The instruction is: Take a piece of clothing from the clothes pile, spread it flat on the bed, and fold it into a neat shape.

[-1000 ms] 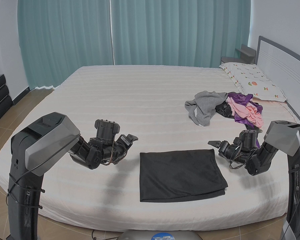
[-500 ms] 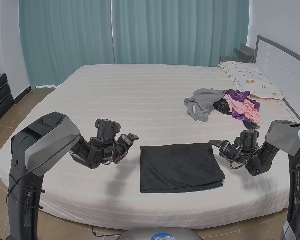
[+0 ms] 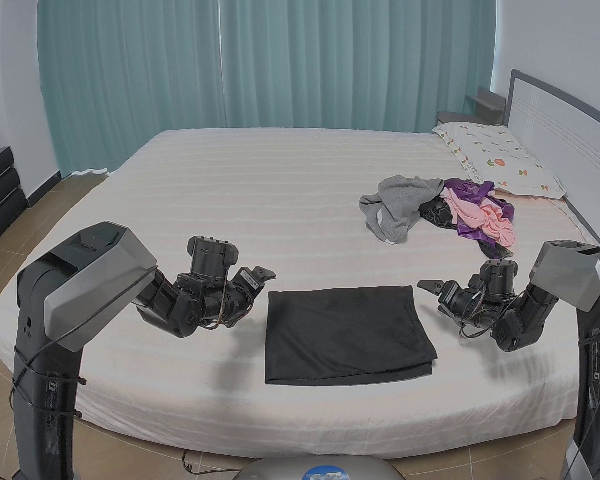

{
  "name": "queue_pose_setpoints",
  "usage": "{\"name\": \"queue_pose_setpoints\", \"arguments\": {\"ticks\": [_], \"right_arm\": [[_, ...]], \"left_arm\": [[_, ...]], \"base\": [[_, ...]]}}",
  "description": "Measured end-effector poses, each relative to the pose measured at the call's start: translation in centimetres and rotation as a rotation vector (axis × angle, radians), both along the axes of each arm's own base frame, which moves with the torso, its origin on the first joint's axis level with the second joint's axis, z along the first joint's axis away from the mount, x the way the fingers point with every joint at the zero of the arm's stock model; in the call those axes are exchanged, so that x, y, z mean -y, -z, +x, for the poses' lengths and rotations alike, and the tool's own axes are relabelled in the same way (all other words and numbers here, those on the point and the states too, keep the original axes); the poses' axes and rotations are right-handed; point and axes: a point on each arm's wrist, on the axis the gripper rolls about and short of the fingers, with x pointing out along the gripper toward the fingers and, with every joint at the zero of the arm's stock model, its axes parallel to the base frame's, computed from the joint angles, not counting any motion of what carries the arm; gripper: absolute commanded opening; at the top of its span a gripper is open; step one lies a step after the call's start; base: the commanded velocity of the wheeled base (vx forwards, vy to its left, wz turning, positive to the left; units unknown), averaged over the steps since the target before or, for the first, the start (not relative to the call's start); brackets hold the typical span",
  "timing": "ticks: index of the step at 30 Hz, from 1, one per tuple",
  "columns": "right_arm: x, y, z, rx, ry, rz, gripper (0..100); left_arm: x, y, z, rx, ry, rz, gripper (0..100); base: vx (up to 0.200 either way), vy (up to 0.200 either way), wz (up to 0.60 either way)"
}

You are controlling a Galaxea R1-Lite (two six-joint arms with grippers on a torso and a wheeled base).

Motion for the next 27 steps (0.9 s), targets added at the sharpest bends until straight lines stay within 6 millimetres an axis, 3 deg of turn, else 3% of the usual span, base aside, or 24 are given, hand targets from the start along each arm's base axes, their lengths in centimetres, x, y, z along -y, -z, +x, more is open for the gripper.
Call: {"name": "queue_pose_setpoints", "arguments": {"ticks": [8, 18, 27], "right_arm": [[0.0, 0.1, 0.0, -0.003, 0.0, 0.0, 100], [0.0, 0.2, -0.1, -0.007, -0.001, -0.001, 100], [-0.7, 0.3, -0.2, -0.011, -0.018, -0.001, 100]], "left_arm": [[-0.5, -0.7, -1.3, -0.031, 0.079, -0.024, 100], [-0.5, 0.6, -3.3, -0.01, 0.271, 0.134, 100], [0.6, 1.7, -3.2, 0.011, 0.338, 0.189, 100]], "base": [[0.0, 0.0, 0.0], [0.0, 0.0, 0.0], [0.0, 0.0, 0.0]]}}
